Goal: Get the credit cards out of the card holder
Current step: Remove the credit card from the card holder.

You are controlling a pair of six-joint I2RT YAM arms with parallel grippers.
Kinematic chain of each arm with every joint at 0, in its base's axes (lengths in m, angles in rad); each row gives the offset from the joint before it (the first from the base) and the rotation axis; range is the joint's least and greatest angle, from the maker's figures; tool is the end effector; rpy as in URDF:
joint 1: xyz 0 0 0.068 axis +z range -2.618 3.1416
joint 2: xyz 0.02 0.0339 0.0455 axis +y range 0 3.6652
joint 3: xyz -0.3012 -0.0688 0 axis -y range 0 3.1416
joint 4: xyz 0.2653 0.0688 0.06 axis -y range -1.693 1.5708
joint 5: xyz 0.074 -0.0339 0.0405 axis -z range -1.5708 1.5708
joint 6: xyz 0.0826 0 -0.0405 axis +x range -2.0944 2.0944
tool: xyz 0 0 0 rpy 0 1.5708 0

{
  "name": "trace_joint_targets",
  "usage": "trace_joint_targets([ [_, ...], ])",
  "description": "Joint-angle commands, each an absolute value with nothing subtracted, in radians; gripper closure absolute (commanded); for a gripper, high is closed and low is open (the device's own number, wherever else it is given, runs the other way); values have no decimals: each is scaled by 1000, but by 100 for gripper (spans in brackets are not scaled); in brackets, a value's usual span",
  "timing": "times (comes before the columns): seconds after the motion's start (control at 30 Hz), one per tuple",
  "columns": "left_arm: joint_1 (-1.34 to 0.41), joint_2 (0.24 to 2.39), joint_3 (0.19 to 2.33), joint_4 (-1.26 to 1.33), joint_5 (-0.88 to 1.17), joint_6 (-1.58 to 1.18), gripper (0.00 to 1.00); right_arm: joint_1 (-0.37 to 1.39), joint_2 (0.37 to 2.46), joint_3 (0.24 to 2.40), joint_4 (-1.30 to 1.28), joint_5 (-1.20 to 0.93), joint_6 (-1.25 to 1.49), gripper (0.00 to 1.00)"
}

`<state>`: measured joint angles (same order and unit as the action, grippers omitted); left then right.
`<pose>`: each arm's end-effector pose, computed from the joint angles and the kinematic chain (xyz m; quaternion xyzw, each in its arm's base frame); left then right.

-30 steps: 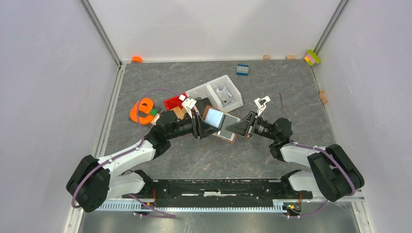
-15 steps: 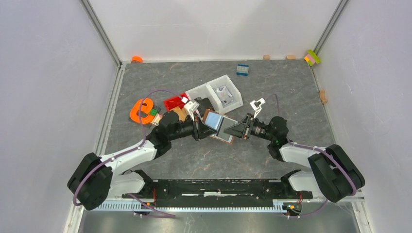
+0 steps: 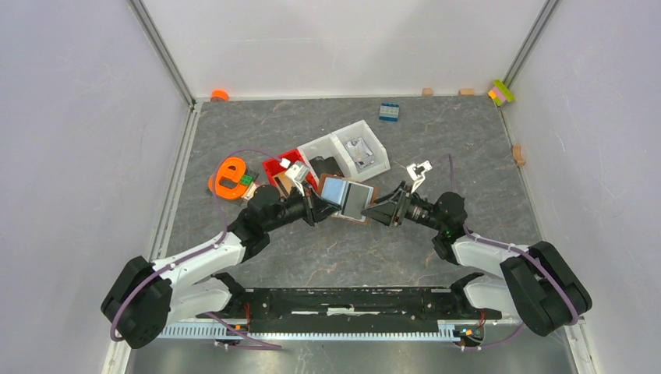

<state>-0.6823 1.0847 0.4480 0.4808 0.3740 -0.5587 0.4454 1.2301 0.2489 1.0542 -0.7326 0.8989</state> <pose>0.1962 -0.1983 0.2469 0.1667 0.7379 -0.4862 0.4374 0.2034 0.1583 0.2201 -0.1127 0.6784 0.6166 0.3833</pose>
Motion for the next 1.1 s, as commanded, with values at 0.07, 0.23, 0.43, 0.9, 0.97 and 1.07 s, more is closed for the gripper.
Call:
trace_joint_targets([
  [0.07, -680, 1050, 430, 581, 339, -591, 98, 451, 1208, 228, 1168, -698, 884, 47],
  [0.23, -680, 1053, 425, 602, 351, -609, 98, 453, 1250, 224, 1255, -714, 930, 67],
  [0.43, -680, 1058, 423, 628, 373, -624, 98, 453, 1279, 223, 1299, -726, 957, 75],
  [0.9, -680, 1171, 451, 790, 594, -699, 98, 459, 1308, 229, 1372, -750, 1012, 95],
  [0.97, -680, 1169, 447, 820, 618, -710, 98, 459, 1319, 230, 1378, -752, 1023, 97],
  [1.07, -680, 1141, 429, 849, 623, -711, 98, 459, 1333, 238, 1350, -752, 1020, 91],
])
